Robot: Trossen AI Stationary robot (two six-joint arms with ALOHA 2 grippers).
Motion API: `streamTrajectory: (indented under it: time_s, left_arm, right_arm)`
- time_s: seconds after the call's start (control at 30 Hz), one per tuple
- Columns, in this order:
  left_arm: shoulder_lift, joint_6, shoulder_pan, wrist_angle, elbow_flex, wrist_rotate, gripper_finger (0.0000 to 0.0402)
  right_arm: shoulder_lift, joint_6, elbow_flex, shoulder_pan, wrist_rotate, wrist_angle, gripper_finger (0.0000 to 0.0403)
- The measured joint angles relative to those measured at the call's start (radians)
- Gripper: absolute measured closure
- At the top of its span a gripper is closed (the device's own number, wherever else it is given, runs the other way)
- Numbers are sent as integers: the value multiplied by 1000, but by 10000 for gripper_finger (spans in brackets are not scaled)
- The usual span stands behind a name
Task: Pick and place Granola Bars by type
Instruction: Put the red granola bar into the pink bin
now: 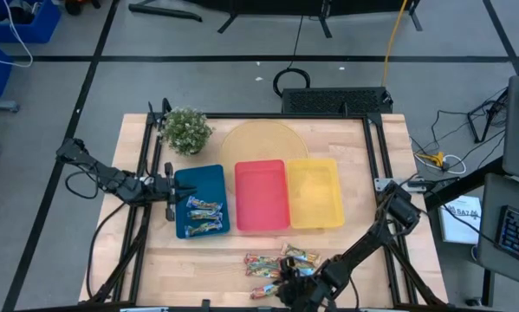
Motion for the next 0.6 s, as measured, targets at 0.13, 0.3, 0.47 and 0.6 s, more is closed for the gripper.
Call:
streamTrajectory:
  time_s: [0.13, 0.3, 0.47, 0.6]
  left_arm:
    - [0, -2, 0, -2, 0, 22, 344]
    - [0, 7, 0, -2, 0, 23, 344]
    - [0, 7, 0, -2, 0, 23, 344]
    - [0, 8, 0, -1, 0, 23, 344]
  right_arm:
    - [0, -9, 0, -10, -26, -5, 233]
    - [0, 104, 0, -32, -95, -7, 254]
    - [0, 124, 0, -49, -130, -4, 314]
    - [-1, 121, 0, -56, -131, -4, 354]
